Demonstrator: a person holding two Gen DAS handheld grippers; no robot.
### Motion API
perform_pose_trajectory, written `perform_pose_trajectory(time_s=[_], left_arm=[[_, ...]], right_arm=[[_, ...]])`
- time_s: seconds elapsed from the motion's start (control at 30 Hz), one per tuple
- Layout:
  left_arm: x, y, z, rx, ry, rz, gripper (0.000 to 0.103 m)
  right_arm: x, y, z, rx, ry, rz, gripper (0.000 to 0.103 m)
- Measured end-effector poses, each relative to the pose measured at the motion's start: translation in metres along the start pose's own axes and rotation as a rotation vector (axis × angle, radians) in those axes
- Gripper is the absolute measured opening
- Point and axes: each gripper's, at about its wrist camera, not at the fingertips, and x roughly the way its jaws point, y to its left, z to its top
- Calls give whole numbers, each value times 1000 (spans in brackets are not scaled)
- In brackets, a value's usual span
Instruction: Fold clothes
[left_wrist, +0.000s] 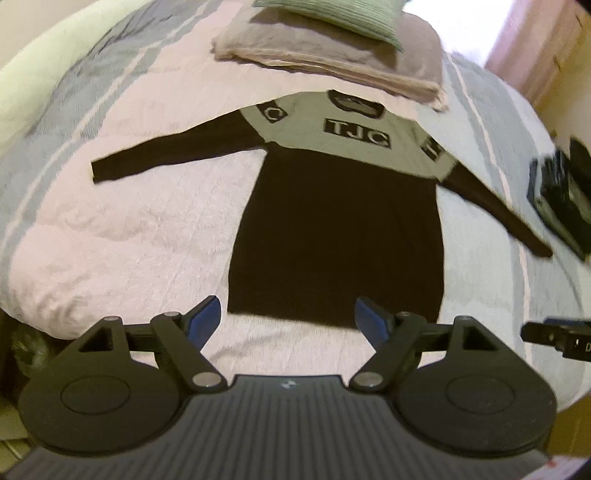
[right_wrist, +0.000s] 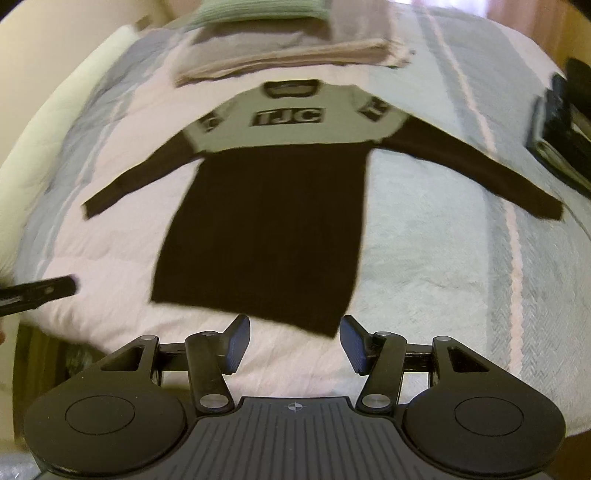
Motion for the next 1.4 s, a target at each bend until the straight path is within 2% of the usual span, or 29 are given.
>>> perform_pose_trajectory(time_s=[0.2,0.4,0.53,0.63,0.73,0.83,0.97,1.0,1.03,1.07,1.1,1.17,1.23,1.3,1.37,1.4], left_arm=[[63,76,46,-173,-17,-4,77],[150,184,95,-461,-88,-33,76],[217,254,118,-673,-131,1,72],[259,293,130,-775,-164,39,71],[292,325,133,-887,-187,41,71],[315,343,131,-944,-219,55,69],[331,352,139,-951,-290,85,66],[334,351,141,-945,-296,95,54],[337,350,144,-937,-297,112,33],[338,348,146,-936,-294,126,25],[338,347,147,-939,-297,124,12],[328,339,151,-948,-332,113,11],[311,321,164,-891,-385,117,11],[288,286,188,-760,-456,83,11],[261,232,216,-573,-533,-4,11],[247,199,229,-473,-569,-70,11]], right_arm=[[34,-29,47,197,-48,-125,51],[78,-44,99,379,-47,-173,51],[116,-40,124,379,-40,-222,51],[142,-39,136,351,-29,-271,51],[165,-41,138,333,-20,-315,51],[187,-46,139,322,10,-353,51],[207,-58,137,319,43,-349,51],[211,-61,136,313,48,-345,51],[215,-65,136,306,54,-346,51],[219,-67,137,300,58,-349,51],[222,-71,137,294,59,-352,51],[227,-82,139,289,55,-357,51],[226,-95,142,298,44,-354,51],[220,-110,147,317,23,-350,51],[212,-124,152,335,-1,-356,51],[209,-132,154,345,-10,-364,51]])
